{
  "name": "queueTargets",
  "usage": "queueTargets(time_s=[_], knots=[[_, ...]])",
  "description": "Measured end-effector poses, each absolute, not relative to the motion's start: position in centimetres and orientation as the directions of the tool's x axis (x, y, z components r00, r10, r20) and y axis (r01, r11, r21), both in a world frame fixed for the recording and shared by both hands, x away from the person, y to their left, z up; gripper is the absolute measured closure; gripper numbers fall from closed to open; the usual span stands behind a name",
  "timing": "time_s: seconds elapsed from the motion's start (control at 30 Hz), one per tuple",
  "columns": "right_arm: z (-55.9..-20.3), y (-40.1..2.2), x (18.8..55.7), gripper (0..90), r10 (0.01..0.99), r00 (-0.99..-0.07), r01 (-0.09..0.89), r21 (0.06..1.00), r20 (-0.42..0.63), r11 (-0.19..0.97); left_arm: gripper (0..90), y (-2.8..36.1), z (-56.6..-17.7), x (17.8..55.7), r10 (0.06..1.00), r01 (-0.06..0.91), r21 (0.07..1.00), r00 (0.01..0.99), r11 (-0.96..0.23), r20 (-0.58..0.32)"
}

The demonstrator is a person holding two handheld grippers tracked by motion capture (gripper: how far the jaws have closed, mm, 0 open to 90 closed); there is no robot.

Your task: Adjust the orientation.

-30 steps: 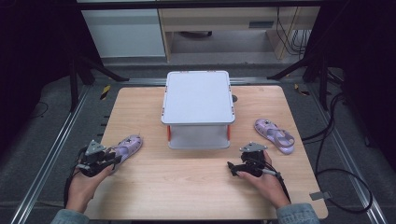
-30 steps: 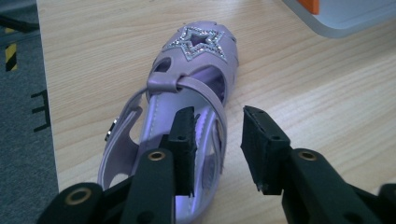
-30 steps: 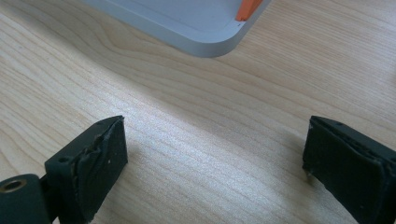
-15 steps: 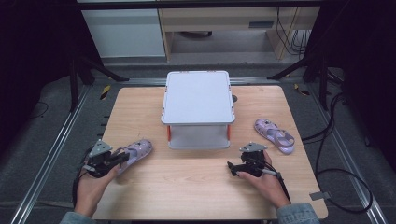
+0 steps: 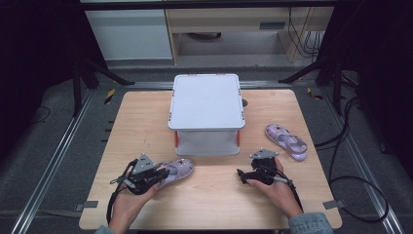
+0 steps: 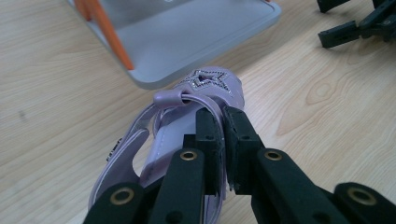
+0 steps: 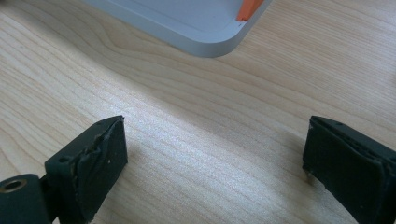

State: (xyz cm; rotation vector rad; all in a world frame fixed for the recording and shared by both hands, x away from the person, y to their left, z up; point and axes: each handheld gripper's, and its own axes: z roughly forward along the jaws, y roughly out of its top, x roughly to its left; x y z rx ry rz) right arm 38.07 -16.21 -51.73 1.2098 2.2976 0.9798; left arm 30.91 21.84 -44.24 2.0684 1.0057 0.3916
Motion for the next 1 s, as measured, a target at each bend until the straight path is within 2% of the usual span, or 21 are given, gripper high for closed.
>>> queueTargets(time_s=[0.27,0.57,0.73,0.77,0.8,1.0], knots=[[-51.7,-16.2,38.1,6.6,0.824,-0.567,0.572,0.721,0.002,0.391,83.3,18.7,-44.7,30.6,0.748,0.521,0.764,0.659,-0.381,-0.077],[-51.7,-16.2,38.1,6.6,0.823,-0.568,0.571,0.721,0.003,0.392,76.8,17.9,-46.0,29.4,0.731,0.542,0.737,0.676,-0.403,-0.097],[-51.7,-16.2,38.1,6.6,0.823,-0.568,0.571,0.721,0.003,0.392,62.5,18.1,-45.8,29.0,0.73,0.535,0.748,0.676,-0.394,-0.099],[-51.7,-16.2,38.1,6.6,0.823,-0.568,0.571,0.721,0.003,0.392,62.5,18.3,-45.7,28.8,0.727,0.53,0.75,0.68,-0.395,-0.097],[-51.7,-16.2,38.1,6.6,0.823,-0.569,0.571,0.721,0.002,0.393,57.4,18.7,-45.5,28.5,0.717,0.52,0.752,0.691,-0.405,-0.091],[-51.7,-16.2,38.1,6.6,0.823,-0.569,0.571,0.721,0.002,0.393,53.5,20.4,-44.1,27.7,0.723,0.499,0.771,0.687,-0.396,-0.074]])
